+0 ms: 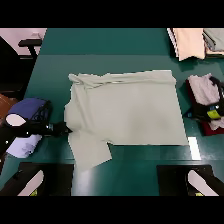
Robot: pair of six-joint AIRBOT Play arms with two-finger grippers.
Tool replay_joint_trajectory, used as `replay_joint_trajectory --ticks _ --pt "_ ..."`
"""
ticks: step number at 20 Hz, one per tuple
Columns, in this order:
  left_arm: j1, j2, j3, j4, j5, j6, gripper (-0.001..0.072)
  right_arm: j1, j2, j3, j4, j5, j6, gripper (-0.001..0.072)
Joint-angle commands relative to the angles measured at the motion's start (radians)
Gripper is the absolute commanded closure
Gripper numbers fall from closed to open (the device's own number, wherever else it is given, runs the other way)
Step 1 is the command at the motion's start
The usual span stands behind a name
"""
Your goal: Fold the shirts.
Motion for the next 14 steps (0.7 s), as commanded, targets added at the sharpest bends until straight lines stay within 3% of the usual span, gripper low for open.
replay_joint_trajectory --ticks 1,2,4,7,11,14 --pt "0.000 0.001 0.084 -0.003 -0.030 0.004 0.0681 -0.227 0.035 -0.186 -0.079 -0.016 0.001 0.0220" --pt "0.000 0.001 0.097 -0.005 -0.030 0.003 0.0680 -0.289 0.029 -0.237 -0.090 -0.026 0.001 0.0165" --pt "0.000 0.001 0.104 -0.008 -0.030 0.003 0.0681 -0.397 -0.008 -0.313 -0.088 -0.044 0.000 0.0168" --pt "0.000 0.000 0.103 -0.007 -0.031 0.003 0.0680 -0.439 -0.080 -0.355 -0.045 -0.072 0.000 0.0234" --pt "0.000 0.000 0.103 -0.007 -0.029 0.003 0.0681 -0.348 -0.162 -0.356 0.063 -0.131 0.000 0.0259" --pt "0.000 0.001 0.104 -0.008 -0.031 0.010 0.0681 -0.226 -0.163 -0.353 0.085 -0.198 0.000 0.0539"
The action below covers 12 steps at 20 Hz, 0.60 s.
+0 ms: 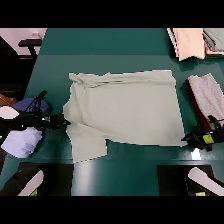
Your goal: Fold the shirts.
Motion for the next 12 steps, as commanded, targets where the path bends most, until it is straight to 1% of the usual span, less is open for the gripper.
replay_joint_trajectory --ticks 1,2,4,6,8,12 --pt "0.000 0.002 0.009 -0.004 0.000 0.012 0.0681 0.114 -0.001 -0.005 0.034 -0.086 -0.002 0.0662" --pt "0.000 0.004 0.027 -0.003 -0.005 0.012 0.0682 0.150 0.025 0.002 0.033 -0.092 -0.002 0.0691" --pt "0.000 0.041 0.097 -0.002 -0.014 0.005 0.0682 0.206 0.094 0.064 0.033 -0.076 -0.002 0.0691" --pt "0.000 0.096 0.226 0.008 -0.032 -0.023 0.0682 0.253 0.174 0.182 0.035 -0.061 -0.001 0.0691" --pt "0.000 0.142 0.404 0.008 -0.055 -0.040 0.0681 0.293 0.257 0.362 0.034 -0.062 -0.001 0.0691" --pt "0.000 0.175 0.860 0.009 -0.065 -0.067 0.0681 0.319 0.369 0.777 0.033 -0.072 -0.001 0.0691"
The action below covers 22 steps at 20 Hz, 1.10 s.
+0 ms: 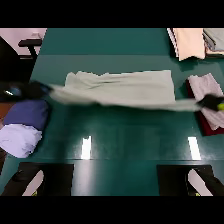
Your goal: Fold the shirts.
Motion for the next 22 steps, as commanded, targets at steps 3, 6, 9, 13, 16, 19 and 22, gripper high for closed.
replay_joint_trajectory --ticks 3,6,9,13,16,19,22 --pt "0.000 0.027 0.607 0.010 0.014 -0.044 0.0681 0.026 0.116 0.532 -0.009 -0.006 0.002 0.0692" --pt "0.000 0.027 0.842 0.032 0.083 -0.063 0.0681 0.026 0.113 0.751 -0.025 0.005 0.004 0.0692" --pt "0.000 0.027 0.980 0.152 0.137 -0.105 0.0682 0.026 0.042 0.956 -0.111 0.119 0.059 0.0692" --pt "0.000 -0.006 0.963 0.231 0.034 -0.172 0.0682 0.026 -0.066 1.092 -0.122 0.212 0.090 0.0693" --pt "0.000 -0.088 0.832 0.217 -0.108 -0.179 0.0681 0.026 -0.106 0.961 -0.113 0.220 0.108 0.0693" --pt "0.000 -0.209 0.655 0.157 -0.208 -0.173 0.0681 0.027 -0.201 0.784 -0.111 0.249 0.108 0.0693" --pt "0.000 -0.351 0.444 0.123 -0.214 -0.114 0.0681 0.048 -0.351 0.633 -0.115 0.272 0.106 0.0693"
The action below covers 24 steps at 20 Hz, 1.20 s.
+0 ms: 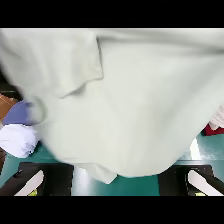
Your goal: Fold the shirts.
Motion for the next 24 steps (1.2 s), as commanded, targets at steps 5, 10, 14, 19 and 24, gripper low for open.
replay_joint_trajectory --ticks 5,10,14,19,24 --pt "-0.041 -0.410 -0.339 -0.028 0.056 0.089 0.0681 0.076 -0.420 -0.238 0.001 -0.074 -0.002 0.0693" --pt "-0.090 -0.637 -0.281 -0.030 0.312 0.136 0.0681 0.094 -0.692 -0.022 0.010 -0.171 -0.002 0.0693" --pt "-0.076 -0.689 -0.148 -0.014 0.321 0.139 0.0681 0.094 -0.758 0.143 0.009 -0.167 -0.002 0.0693" --pt "-0.077 -0.688 -0.112 0.084 0.070 0.140 0.0680 0.095 -0.661 0.003 -0.010 -0.142 -0.043 0.0693" --pt "-0.079 -0.688 -0.315 0.118 0.055 0.140 0.0680 0.096 -0.557 -0.334 0.010 -0.256 -0.043 0.0692"
